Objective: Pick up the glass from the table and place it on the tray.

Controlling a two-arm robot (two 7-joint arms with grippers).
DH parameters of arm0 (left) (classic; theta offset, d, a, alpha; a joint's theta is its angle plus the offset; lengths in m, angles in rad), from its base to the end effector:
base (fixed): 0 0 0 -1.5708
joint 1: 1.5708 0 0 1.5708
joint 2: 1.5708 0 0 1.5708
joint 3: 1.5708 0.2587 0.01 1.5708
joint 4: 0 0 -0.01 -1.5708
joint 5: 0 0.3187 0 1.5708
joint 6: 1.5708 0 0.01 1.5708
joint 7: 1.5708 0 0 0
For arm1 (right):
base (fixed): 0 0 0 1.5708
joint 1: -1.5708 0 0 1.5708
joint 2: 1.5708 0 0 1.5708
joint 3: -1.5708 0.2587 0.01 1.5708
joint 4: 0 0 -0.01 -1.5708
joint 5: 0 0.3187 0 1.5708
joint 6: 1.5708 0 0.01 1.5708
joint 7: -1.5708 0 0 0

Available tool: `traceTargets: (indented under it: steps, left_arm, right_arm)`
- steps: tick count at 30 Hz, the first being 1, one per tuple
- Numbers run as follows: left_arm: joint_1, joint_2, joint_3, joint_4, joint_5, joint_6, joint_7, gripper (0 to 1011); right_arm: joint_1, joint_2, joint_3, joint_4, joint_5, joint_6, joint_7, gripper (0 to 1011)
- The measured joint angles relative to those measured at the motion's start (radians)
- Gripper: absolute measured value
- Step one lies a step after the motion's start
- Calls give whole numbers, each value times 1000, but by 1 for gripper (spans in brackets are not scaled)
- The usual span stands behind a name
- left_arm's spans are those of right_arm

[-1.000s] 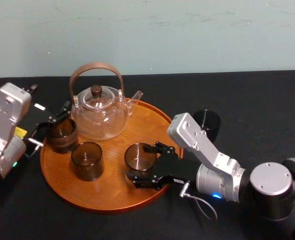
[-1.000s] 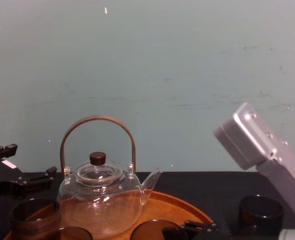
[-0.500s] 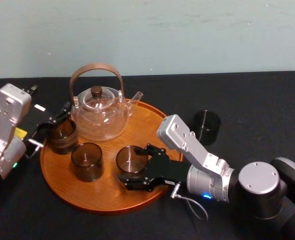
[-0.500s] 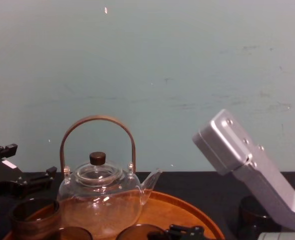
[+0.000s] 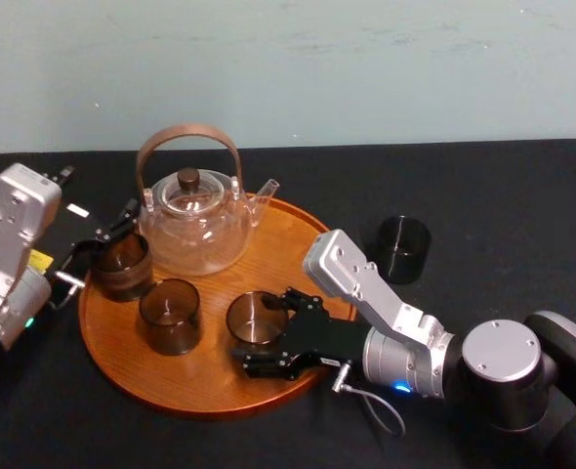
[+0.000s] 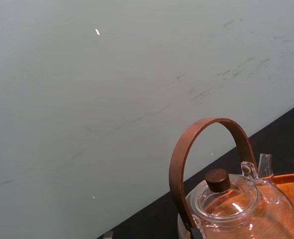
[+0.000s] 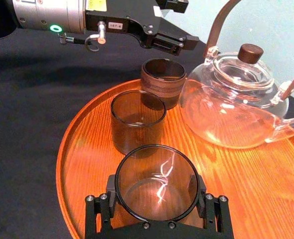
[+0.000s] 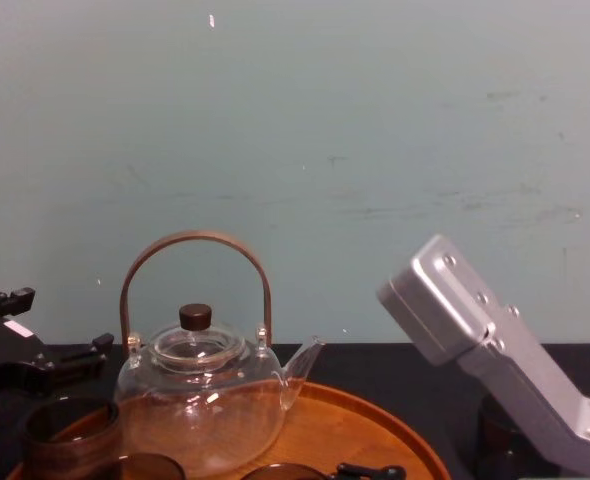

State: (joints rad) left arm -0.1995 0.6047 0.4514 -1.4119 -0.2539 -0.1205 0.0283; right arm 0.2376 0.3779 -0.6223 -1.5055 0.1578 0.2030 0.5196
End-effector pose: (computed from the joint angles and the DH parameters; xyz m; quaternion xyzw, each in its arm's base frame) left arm 0.3623 0.0623 -0.2790 0.1416 -0.1324 0.5799 0.7913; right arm 0.3469 0.0750 -0.2700 -0.1983 -0.0056 -0.2543 0.9466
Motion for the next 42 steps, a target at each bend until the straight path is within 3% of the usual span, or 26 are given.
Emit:
traceTargets:
  steps: [13,18,29,37,42]
  left_arm:
    - [0,0,0,0,0,0,0,1001]
    - [0,0,0,0,0,0,0,1001]
    - [0,0,0,0,0,0,0,1001]
    - [0,0,0,0,0,0,0,1001]
    - [0,0,0,0,0,0,0,1001]
  right_arm:
    - [-1,1,1,-1,0,0,0,907]
    - [-1,1,1,-2,0,0,0,1002]
    - [-8,4,10,-11,8,-12,-1,1002]
    - [-46,41,54,-96,37,-68,-9,1002]
    - [-85,83,104,-171,89,-100,-4,1002]
